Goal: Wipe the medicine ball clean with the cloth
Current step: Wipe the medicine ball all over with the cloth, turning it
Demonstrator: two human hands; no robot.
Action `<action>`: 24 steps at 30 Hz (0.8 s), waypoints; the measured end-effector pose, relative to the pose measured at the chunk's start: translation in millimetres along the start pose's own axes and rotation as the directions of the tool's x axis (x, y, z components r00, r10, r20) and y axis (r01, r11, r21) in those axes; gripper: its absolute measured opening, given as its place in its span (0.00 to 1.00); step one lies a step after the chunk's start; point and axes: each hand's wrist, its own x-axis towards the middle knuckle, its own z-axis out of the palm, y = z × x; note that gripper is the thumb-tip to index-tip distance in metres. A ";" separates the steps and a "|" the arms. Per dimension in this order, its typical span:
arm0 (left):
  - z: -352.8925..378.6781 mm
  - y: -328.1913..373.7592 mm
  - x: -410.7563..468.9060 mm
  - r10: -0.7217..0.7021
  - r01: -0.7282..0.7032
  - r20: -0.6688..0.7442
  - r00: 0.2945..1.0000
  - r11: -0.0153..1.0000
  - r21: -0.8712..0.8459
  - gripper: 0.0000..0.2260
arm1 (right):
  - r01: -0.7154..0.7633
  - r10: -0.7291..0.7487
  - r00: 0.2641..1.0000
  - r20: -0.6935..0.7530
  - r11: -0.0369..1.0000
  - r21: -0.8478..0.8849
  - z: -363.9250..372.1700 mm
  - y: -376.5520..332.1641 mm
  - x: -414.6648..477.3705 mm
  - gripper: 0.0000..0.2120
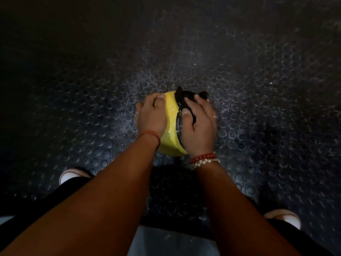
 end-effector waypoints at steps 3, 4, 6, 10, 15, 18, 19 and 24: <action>1.7 -0.2 -2.1 0.003 -0.003 0.003 1.000 1.000 -0.010 0.14 | -0.102 0.101 0.995 0.023 0.995 0.025 -3.0 1.3 15.7 0.16; 2.6 0.1 -3.4 0.005 -0.005 0.002 1.000 1.000 -0.011 0.14 | -0.207 0.206 0.977 0.046 0.978 0.030 -3.4 3.2 23.4 0.14; 3.2 0.1 -5.6 0.011 -0.011 -0.001 1.000 1.000 -0.014 0.15 | -0.394 0.388 0.915 0.109 0.918 0.048 -4.4 10.5 37.9 0.13; 1.9 -0.8 -3.8 0.000 0.000 -0.010 1.000 1.000 -0.026 0.15 | -0.387 0.380 0.917 0.120 0.921 0.043 -7.6 10.9 32.6 0.15; 1.8 -0.2 -0.9 -0.019 0.018 -0.012 1.000 1.000 -0.021 0.15 | -0.061 0.061 0.998 0.025 0.998 0.006 -1.3 -3.6 -1.5 0.19; 0.6 0.1 -2.0 -0.003 0.002 -0.010 1.000 1.000 -0.017 0.16 | 0.008 -0.007 0.999 0.037 1.000 -0.017 -2.1 -0.8 4.4 0.19; 1.2 0.4 -2.8 0.002 -0.002 -0.007 1.000 1.000 -0.016 0.16 | 0.009 -0.008 0.999 0.047 1.000 -0.019 -4.0 -1.3 9.7 0.18; 5.1 0.0 -4.1 0.010 -0.010 -0.002 1.000 1.000 -0.014 0.16 | -0.324 0.322 0.937 0.139 0.946 -0.009 -7.5 7.7 44.1 0.13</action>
